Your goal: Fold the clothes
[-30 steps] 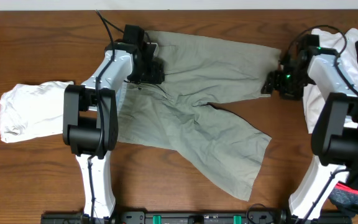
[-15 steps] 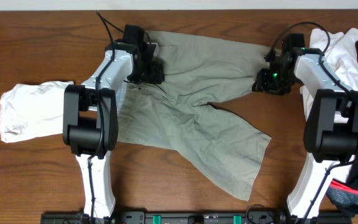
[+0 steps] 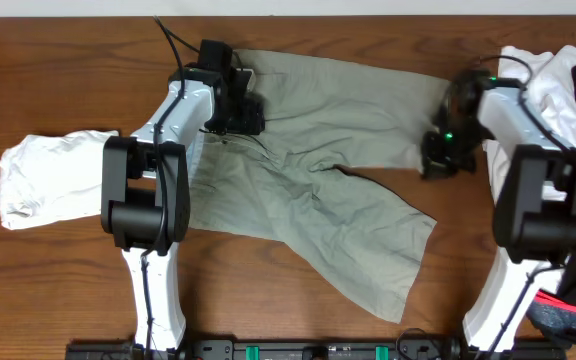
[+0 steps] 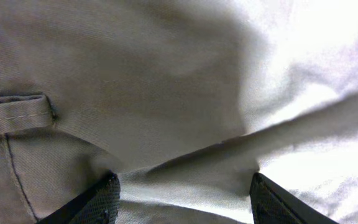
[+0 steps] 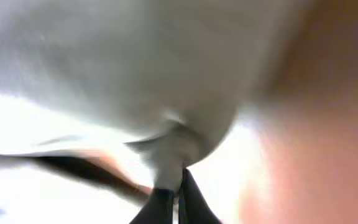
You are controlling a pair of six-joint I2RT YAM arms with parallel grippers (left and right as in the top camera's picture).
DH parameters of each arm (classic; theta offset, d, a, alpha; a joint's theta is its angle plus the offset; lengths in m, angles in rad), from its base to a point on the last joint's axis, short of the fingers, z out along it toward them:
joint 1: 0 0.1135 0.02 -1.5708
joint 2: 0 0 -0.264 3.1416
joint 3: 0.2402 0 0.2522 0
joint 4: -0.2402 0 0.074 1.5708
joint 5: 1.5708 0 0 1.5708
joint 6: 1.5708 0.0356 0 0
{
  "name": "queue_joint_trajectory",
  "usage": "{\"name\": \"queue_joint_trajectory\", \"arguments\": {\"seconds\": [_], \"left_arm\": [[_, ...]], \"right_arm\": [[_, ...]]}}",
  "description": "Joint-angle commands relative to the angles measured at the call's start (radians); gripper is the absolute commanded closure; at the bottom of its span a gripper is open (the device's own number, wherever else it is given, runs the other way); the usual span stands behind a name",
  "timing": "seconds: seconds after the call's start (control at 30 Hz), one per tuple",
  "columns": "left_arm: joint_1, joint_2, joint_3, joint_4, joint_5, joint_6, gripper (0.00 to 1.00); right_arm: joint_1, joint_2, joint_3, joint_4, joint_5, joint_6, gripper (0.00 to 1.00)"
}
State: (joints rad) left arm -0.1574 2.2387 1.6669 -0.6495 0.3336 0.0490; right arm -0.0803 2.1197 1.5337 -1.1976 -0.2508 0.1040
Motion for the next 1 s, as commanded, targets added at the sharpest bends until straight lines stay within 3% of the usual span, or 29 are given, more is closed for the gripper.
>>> {"name": "queue_joint_trajectory", "arguments": {"seconds": [0.0, 0.07, 0.1, 0.13, 0.17, 0.3, 0.57, 0.6, 0.67, 0.7, 0.73, 0.93, 0.97], "left_arm": [[0.015, 0.07, -0.027, -0.022, -0.043, -0.002, 0.32], [0.015, 0.07, -0.027, -0.022, -0.043, -0.002, 0.32], [0.015, 0.07, -0.027, -0.022, -0.043, -0.002, 0.32], [0.015, 0.07, -0.027, -0.022, -0.043, -0.002, 0.32], [0.015, 0.07, -0.027, -0.022, -0.043, -0.002, 0.32], [0.015, 0.07, -0.027, -0.023, -0.043, -0.002, 0.32], [0.015, 0.07, -0.027, -0.027, -0.043, -0.002, 0.32], [0.015, 0.07, -0.027, -0.03, -0.043, -0.002, 0.32], [0.015, 0.07, -0.027, -0.032, -0.043, -0.002, 0.32], [0.015, 0.07, -0.027, -0.032, -0.043, -0.002, 0.32], [0.015, 0.07, -0.027, -0.032, -0.043, -0.002, 0.32], [0.015, 0.07, -0.027, -0.031, -0.042, -0.002, 0.31], [0.014, 0.069, -0.027, -0.032, -0.031, 0.0, 0.24]], "right_arm": [[-0.052, -0.163, 0.003, -0.076, 0.071, 0.018, 0.99], [-0.069, -0.235, 0.003, -0.104, 0.071, 0.011, 0.99], [-0.076, -0.267, 0.003, -0.106, 0.071, 0.012, 0.87], [-0.078, -0.293, 0.003, -0.104, 0.066, 0.012, 0.66], [-0.079, -0.319, 0.003, -0.1, 0.063, 0.012, 0.39], [-0.075, -0.369, 0.003, -0.071, 0.057, -0.003, 0.01], [-0.018, -0.311, 0.003, 0.103, -0.172, -0.164, 0.01], [-0.009, -0.298, 0.003, 0.117, -0.188, -0.183, 0.04], [0.009, -0.266, 0.003, 0.141, -0.19, -0.186, 0.69], [0.014, -0.249, 0.003, 0.148, -0.191, -0.178, 0.92], [0.016, -0.233, 0.003, 0.154, -0.191, -0.176, 0.99], [0.043, -0.104, 0.003, 0.185, -0.163, -0.176, 0.99], [0.046, -0.079, 0.003, 0.194, -0.159, -0.175, 0.99]]}}
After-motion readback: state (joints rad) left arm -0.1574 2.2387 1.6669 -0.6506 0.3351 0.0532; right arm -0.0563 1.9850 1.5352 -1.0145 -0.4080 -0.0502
